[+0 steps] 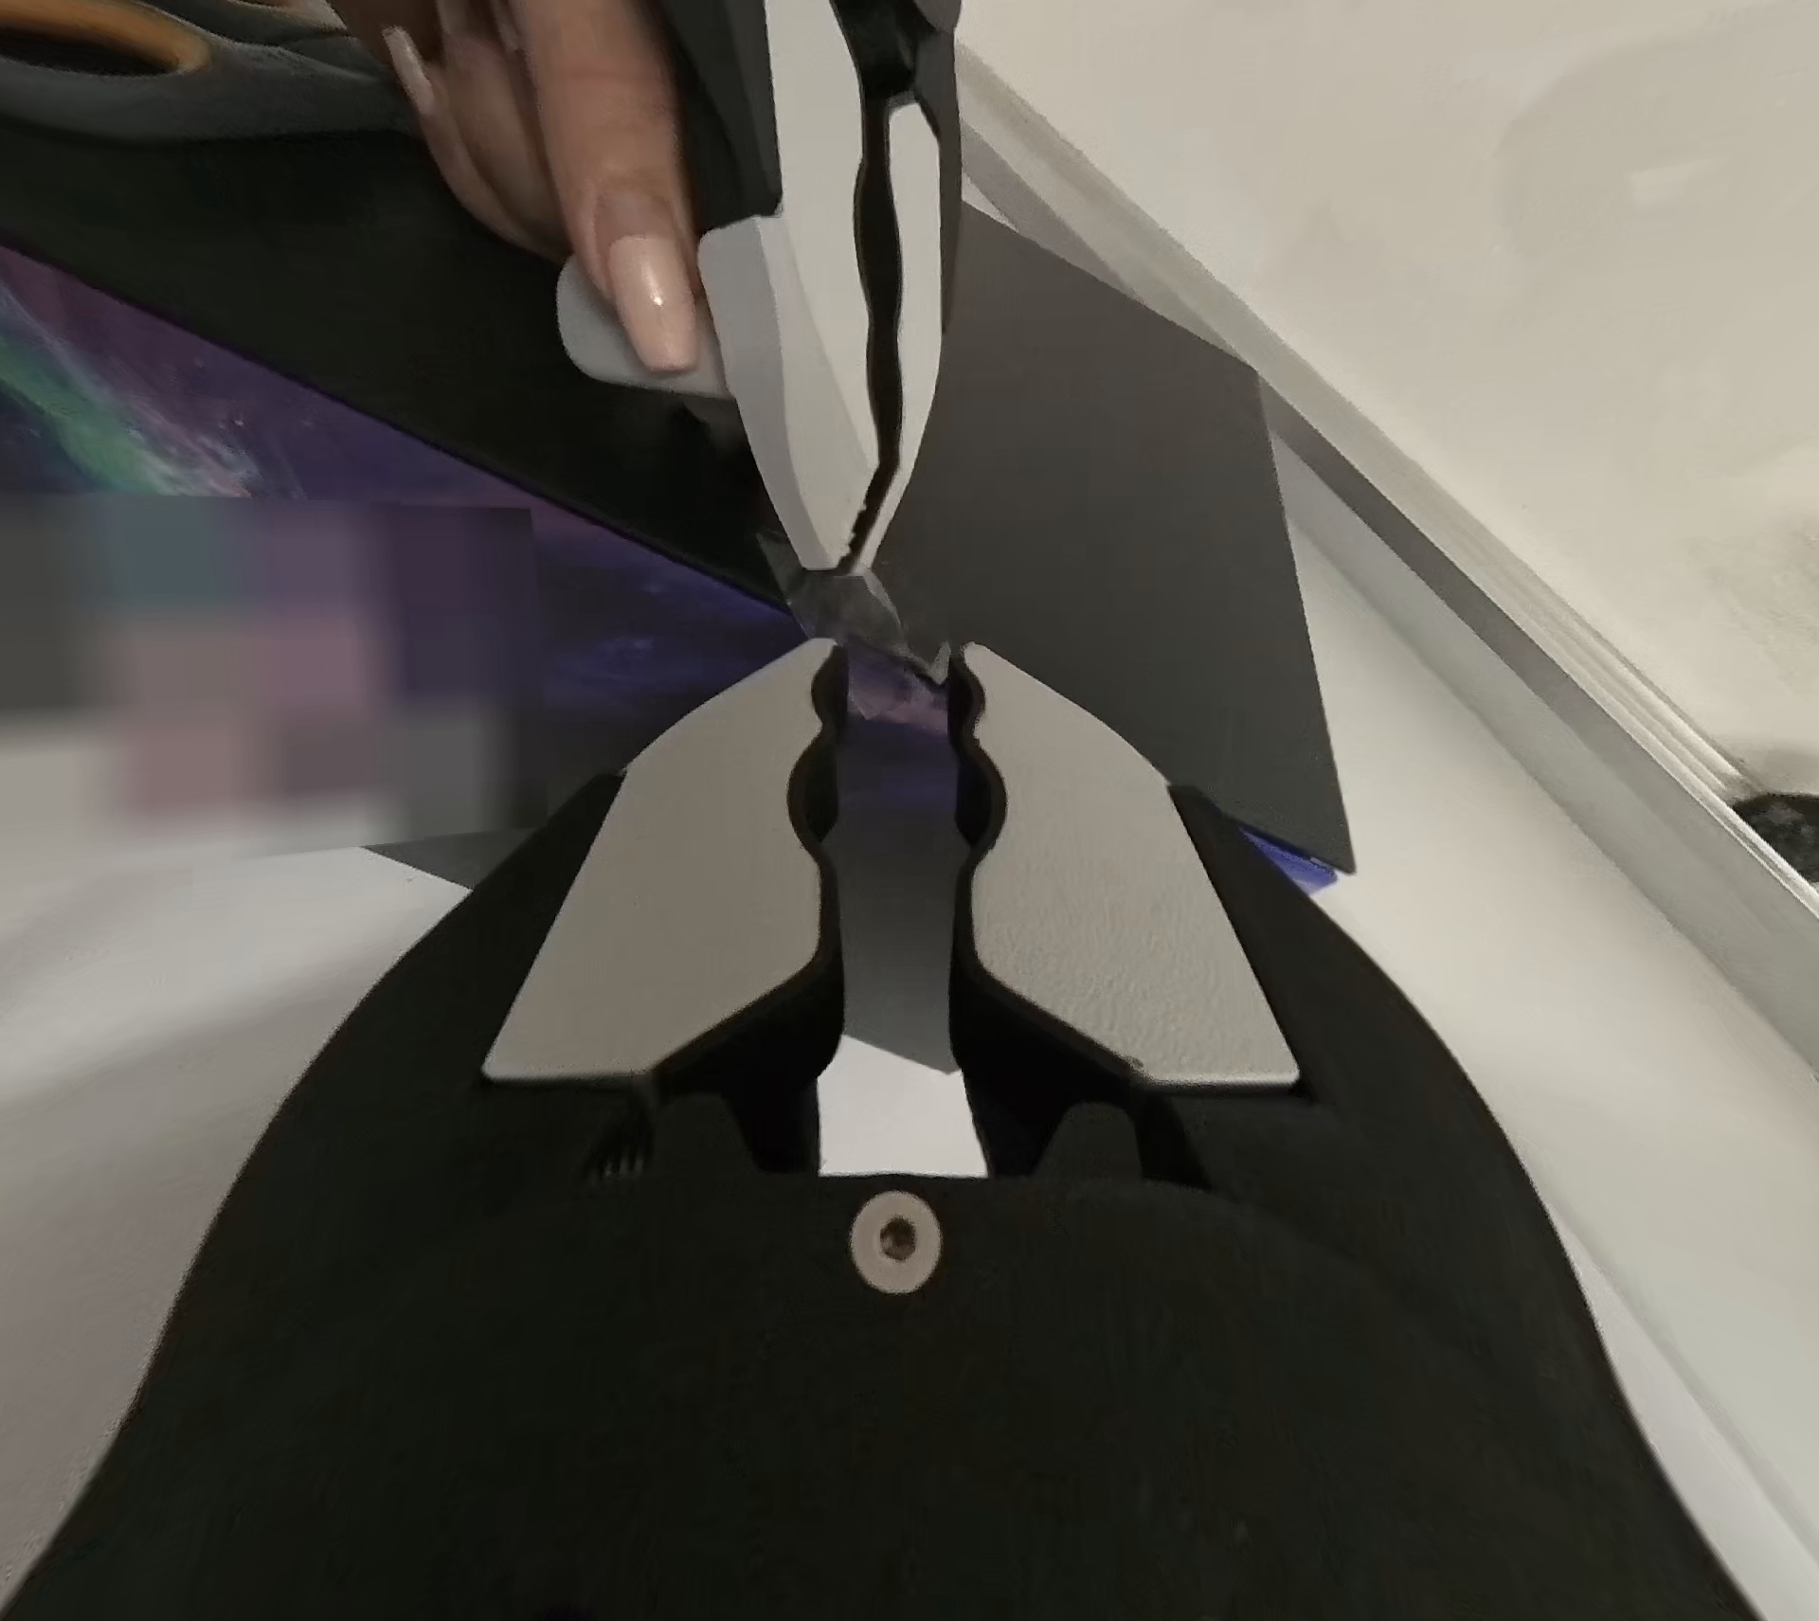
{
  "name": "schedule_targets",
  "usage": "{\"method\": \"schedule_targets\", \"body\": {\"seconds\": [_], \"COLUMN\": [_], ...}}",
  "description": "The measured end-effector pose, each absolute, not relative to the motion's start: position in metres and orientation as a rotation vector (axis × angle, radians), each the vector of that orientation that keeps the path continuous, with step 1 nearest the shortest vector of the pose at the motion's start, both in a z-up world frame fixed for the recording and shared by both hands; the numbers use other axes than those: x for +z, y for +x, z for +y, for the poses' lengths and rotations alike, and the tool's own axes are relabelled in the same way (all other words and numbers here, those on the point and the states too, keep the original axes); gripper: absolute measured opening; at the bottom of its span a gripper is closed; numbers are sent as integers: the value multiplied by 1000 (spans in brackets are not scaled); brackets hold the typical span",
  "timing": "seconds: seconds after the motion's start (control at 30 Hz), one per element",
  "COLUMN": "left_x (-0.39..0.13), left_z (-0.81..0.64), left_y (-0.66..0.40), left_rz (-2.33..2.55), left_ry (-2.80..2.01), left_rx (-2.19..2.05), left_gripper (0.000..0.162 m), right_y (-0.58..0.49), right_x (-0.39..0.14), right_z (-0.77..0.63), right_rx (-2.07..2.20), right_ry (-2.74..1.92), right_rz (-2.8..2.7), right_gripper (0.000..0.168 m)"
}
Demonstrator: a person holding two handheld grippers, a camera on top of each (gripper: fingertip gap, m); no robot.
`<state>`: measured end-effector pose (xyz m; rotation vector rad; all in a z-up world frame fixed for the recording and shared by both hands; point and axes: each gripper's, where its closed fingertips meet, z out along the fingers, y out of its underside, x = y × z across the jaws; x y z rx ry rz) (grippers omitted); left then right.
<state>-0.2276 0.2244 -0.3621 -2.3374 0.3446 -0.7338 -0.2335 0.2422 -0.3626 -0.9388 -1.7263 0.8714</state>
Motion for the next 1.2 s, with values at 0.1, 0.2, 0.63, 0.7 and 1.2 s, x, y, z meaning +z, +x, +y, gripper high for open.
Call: {"method": "schedule_targets", "body": {"seconds": [0.1, 0.2, 0.63, 0.7, 1.2], "left_x": [-361, -360, -358, -358, -361], "left_z": [225, 227, 237, 239, 258], "left_y": [-228, -229, -234, -234, -231], "left_rz": [330, 308, 258, 305, 647], "left_ry": [-2327, -2315, -2323, -2340, -2408], "left_rx": [-733, -762, -865, -862, -820], "left_gripper": [0, 0, 0, 0, 0], "right_y": [-236, -237, -231, -230, -230], "right_x": [-362, -362, -363, -367, -368], "right_z": [241, 242, 247, 246, 250], "right_rx": [902, 883, 934, 923, 982], "right_ry": [-928, -917, -987, -1005, -1114], "right_rz": [-1796, -1837, -1830, -1824, -1678], "right_gripper": [22, 21, 22, 22, 24]}}
